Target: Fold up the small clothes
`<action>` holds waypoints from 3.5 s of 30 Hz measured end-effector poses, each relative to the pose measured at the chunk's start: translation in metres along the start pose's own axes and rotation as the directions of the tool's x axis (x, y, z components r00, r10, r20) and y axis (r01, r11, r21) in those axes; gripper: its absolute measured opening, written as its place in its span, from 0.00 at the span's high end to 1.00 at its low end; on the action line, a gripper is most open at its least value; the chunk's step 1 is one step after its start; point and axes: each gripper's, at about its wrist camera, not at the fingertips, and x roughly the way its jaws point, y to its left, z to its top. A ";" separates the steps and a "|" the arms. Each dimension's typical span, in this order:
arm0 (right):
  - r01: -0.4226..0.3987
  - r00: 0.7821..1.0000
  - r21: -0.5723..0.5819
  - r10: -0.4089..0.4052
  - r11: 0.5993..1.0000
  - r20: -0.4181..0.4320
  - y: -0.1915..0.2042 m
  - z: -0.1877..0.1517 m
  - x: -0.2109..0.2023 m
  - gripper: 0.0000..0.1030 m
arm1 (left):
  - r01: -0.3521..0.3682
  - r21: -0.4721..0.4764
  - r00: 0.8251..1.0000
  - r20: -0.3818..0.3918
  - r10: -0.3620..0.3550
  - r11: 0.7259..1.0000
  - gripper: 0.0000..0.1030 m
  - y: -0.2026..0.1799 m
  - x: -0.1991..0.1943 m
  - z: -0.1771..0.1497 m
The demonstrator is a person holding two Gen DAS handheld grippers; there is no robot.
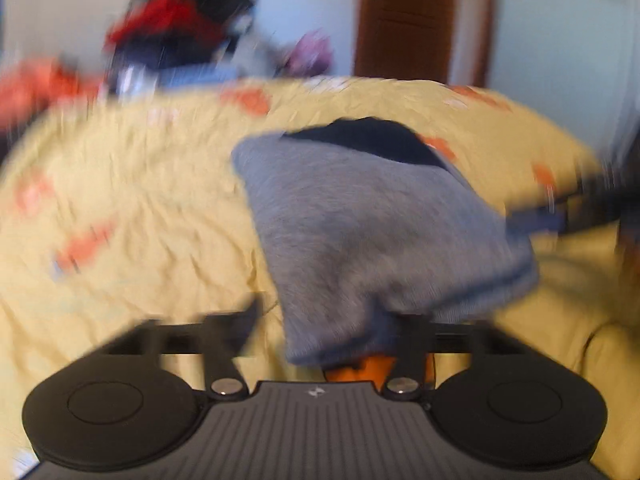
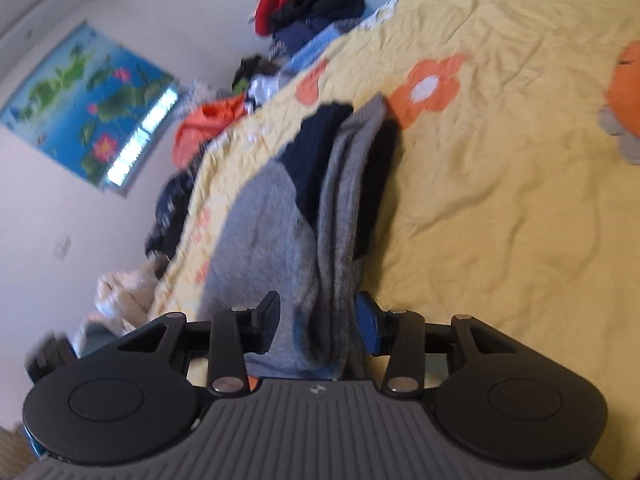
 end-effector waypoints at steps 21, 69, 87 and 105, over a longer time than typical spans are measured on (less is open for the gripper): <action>0.062 0.993 -0.169 -0.078 0.984 -0.089 0.041 -0.007 0.021 0.66 | -0.037 0.155 0.999 0.002 0.037 0.987 0.21 -0.020 0.017 -0.010; 0.250 0.968 -0.215 -0.235 0.944 0.092 0.046 0.122 0.113 0.89 | -0.033 -0.211 0.999 0.021 0.038 0.977 0.21 0.037 0.022 -0.040; 0.130 0.989 0.041 -0.132 0.991 0.064 -0.021 0.093 0.076 0.15 | 0.333 -0.677 0.942 0.207 -0.264 0.657 0.19 0.136 0.057 0.017; 0.054 0.998 -0.104 -0.056 0.993 -0.014 0.023 0.080 0.084 0.68 | 0.273 -0.628 0.918 -0.055 -0.392 0.728 0.71 0.095 0.109 0.071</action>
